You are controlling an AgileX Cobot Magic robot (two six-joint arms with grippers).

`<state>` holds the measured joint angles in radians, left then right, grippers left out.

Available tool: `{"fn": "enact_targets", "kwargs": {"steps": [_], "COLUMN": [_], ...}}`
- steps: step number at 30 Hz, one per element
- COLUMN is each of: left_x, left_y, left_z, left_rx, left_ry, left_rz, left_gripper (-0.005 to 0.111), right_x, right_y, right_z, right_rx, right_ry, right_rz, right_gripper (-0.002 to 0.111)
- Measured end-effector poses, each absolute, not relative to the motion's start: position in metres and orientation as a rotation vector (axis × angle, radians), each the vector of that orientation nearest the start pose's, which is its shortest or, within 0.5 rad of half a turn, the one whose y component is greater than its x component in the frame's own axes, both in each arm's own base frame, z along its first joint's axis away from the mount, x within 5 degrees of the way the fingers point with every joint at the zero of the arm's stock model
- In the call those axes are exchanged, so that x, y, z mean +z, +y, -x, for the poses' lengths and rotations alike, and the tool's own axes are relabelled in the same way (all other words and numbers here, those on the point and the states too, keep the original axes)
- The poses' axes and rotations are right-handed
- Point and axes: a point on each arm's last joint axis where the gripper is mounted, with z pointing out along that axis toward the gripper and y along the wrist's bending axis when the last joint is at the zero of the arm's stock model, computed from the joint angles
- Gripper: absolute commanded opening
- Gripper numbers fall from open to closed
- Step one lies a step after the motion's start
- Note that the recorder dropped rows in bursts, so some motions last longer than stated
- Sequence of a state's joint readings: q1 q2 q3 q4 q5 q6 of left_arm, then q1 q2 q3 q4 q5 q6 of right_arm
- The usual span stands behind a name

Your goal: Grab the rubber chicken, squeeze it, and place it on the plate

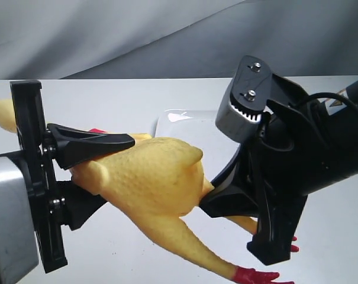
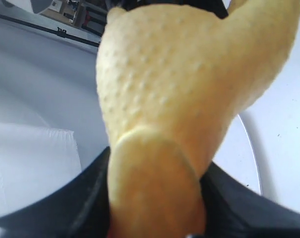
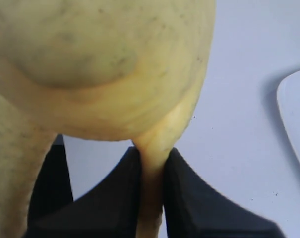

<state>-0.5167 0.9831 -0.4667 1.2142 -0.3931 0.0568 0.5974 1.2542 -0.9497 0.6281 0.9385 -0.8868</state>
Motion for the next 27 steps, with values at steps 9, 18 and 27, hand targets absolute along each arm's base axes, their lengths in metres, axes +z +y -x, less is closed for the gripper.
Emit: {"fn": "enact_targets", "kwargs": {"steps": [9,18,27], "left_x": [0.271,0.273,0.308], "left_y": [-0.124,-0.123,-0.106], "left_z": [-0.153,-0.156,-0.136], "left_rx": [0.168,0.125,0.058], "left_ry": [0.967,1.058,1.084], "left_rz": [-1.566,-1.475,-1.181], "left_gripper": [0.007,0.083,0.083], "right_x": [0.301,0.301,0.299], "right_y": [0.17,0.169,0.159], "right_z": [-0.172,-0.173,-0.216], "right_rx": [0.691,0.675,0.334], "right_ry": [2.119,2.118,2.082], "right_rz": [1.466,1.474,1.182], "right_gripper": [0.0,0.0,0.0]}}
